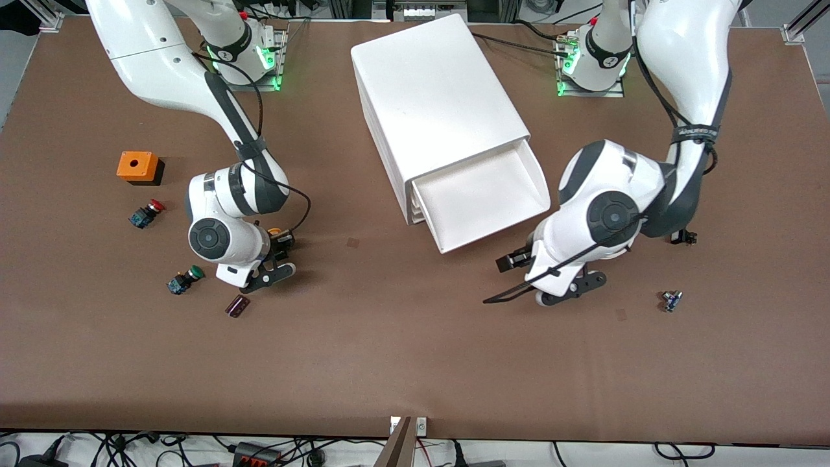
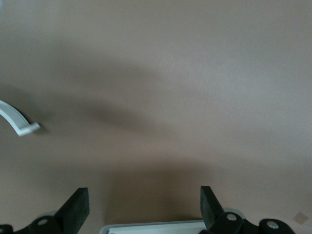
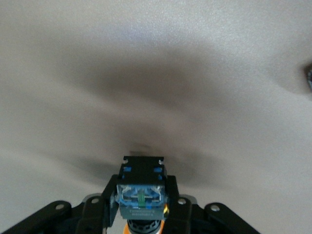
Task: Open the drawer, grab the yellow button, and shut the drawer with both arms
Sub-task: 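Lower the button to the table while the left gripper pushes the drawer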
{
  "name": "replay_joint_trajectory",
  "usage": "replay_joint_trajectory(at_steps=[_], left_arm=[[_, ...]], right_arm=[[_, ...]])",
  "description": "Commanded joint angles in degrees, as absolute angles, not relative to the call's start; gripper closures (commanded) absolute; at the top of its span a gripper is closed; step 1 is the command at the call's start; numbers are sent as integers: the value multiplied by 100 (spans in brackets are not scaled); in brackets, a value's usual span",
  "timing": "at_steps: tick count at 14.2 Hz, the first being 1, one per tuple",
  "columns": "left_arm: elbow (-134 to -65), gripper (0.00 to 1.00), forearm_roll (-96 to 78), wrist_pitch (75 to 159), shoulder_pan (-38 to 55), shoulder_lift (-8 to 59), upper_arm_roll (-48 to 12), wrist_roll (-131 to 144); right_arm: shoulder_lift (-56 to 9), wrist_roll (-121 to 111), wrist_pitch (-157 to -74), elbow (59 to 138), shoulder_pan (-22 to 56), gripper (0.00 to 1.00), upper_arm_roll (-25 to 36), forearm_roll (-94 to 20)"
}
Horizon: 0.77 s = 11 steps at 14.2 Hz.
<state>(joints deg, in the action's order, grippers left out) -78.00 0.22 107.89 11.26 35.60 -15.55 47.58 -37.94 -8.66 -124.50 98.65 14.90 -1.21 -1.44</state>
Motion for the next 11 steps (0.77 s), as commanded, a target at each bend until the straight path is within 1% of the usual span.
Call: replay_joint_trajectory(at_steps=[1, 3, 5, 6, 8, 11], left_arm=[[-8332, 0, 167, 10881, 1151, 3182, -1853, 5360], [-8602, 0, 167, 10872, 1151, 3025, -1907, 5554], [-9077, 0, 123, 10890, 1108, 2779, -2204, 5616], [-9297, 0, 114, 10907, 1090, 2682, -2363, 5764], [-9430, 0, 114, 10907, 1090, 2637, -2679, 6343], [-9588, 0, 114, 10898, 1072, 2602, -2970, 6486]], right_arm=[[-3815, -582, -12446, 9827, 1468, 0, -132, -79], [-3605, -204, -12332, 9756, 1468, 0, -141, -88], [-3297, -79, -12113, 9677, 1468, 0, -132, -105], [-3139, -9, -11903, 9572, 1442, 0, -123, -132], [-2779, 201, -11455, 9353, 1389, 0, -97, -132], [-2400, 290, -10453, 8651, 1371, 0, 9, -132]])
